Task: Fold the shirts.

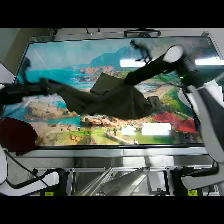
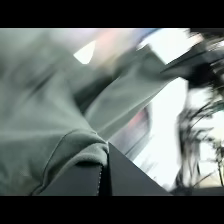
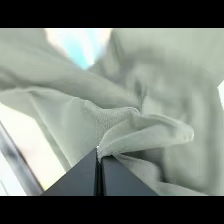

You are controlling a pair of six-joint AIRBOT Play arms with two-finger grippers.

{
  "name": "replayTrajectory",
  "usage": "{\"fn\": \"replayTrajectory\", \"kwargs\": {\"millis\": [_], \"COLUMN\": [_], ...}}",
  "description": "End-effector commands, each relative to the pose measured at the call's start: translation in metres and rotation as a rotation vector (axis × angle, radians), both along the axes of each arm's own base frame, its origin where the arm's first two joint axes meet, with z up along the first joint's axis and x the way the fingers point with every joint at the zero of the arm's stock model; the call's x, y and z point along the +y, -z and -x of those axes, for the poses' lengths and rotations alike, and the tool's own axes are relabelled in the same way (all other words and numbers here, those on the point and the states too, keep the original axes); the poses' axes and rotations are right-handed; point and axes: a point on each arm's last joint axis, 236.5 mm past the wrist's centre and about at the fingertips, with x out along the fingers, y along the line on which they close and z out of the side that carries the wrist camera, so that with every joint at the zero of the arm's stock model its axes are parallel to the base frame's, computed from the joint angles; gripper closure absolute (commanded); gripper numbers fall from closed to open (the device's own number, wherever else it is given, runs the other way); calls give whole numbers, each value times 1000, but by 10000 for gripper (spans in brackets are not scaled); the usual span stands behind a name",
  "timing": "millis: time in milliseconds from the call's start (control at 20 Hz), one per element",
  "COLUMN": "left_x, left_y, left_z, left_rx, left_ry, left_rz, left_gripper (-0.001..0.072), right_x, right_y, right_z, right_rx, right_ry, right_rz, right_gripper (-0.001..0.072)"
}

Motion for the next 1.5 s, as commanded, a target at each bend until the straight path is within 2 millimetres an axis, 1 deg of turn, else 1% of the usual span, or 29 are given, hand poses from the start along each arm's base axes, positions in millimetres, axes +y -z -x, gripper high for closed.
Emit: {"fn": "replayTrajectory", "kwargs": {"millis": [0, 50, 100, 150, 200, 250, 300, 350, 400, 450, 500, 550, 600, 650, 700, 750, 800, 850, 900, 950, 1000, 1050, 1100, 1150, 1200, 1250, 1300, 1350, 1450], "left_x": [-24, -30, -35, -42, -48, -52, -51, -44, -34, -24, -12, 2, 16, 34, 52, 66, 74, 76, 71, 64, 54, 41, 25, 13, 6, 4, 7, 14, 26], "left_y": [-241, -291, -327, -359, -382, -395, -400, -398, -395, -391, -386, -376, -364, -350, -330, -303, -263, -214, -151, -89, -21, 35, 91, 138, 181, 213, 233, 245, 250], "left_z": [97, 134, 163, 194, 217, 228, 228, 221, 213, 206, 198, 189, 179, 165, 147, 124, 93, 59, 21, -11, -41, -60, -75, -84, -92, -100, -109, -120, -143], "left_rx": [-628, -803, -944, -1071, -1167, -1221, -1236, -1213, -1178, -1151, -1122, -1090, -1057, -1010, -951, -870, -759, -634, -498, -384, -266, -180, -91, -13, 58, 116, 153, 179, 178], "left_ry": [76, 37, -28, -103, -194, -285, -389, -480, -550, -595, -622, -632, -634, -635, -624, -594, -542, -484, -421, -367, -310, -240, -160, -105, -61, -33, -22, -32, -66], "left_rz": [202, 150, 69, -8, -91, -175, -271, -351, -392, -401, -398, -393, -386, -371, -352, -334, -333, -359, -418, -500, -582, -639, -673, -684, -691, -686, -682, -675, -665], "left_gripper": [692, 691, 690, 689, 688, 688, 688, 688, 688, 688, 688, 688, 688, 688, 688, 688, 689, 689, 689, 689, 689, 689, 689, 689, 690, 690, 691, 691, 691], "right_x": [-42, -61, -79, -96, -108, -120, -127, -133, -136, -135, -130, -123, -116, -109, -103, -99, -96, -94, -94, -94, -95, -96, -95, -94, -93, -92, -93, -94, -100], "right_y": [-204, -260, -303, -339, -363, -381, -391, -394, -393, -386, -370, -346, -318, -281, -241, -199, -153, -108, -68, -29, 10, 45, 74, 101, 122, 140, 156, 168, 184], "right_z": [56, 84, 112, 146, 177, 207, 229, 239, 240, 233, 215, 190, 160, 125, 91, 61, 31, 6, -15, -33, -51, -67, -79, -92, -102, -112, -121, -129, -141], "right_rx": [-502, -670, -800, -922, -1016, -1097, -1147, -1176, -1183, -1160, -1104, -1022, -920, -805, -700, -601, -504, -417, -349, -284, -227, -181, -141, -107, -79, -59, -48, -44, -57], "right_ry": [95, 156, 213, 260, 290, 317, 329, 344, 353, 348, 332, 313, 299, 289, 284, 283, 292, 306, 324, 348, 374, 392, 406, 427, 450, 478, 506, 532, 569], "right_rz": [-143, -189, -221, -243, -254, -253, -252, -235, -215, -198, -170, -137, -111, -81, -47, -19, 11, 34, 51, 65, 82, 98, 108, 105, 92, 79, 69, 63, 71], "right_gripper": [694, 694, 694, 694, 694, 694, 694, 694, 694, 694, 694, 694, 694, 694, 694, 694, 694, 694, 694, 694, 694, 694, 694, 694, 694, 694, 693, 693, 693]}}
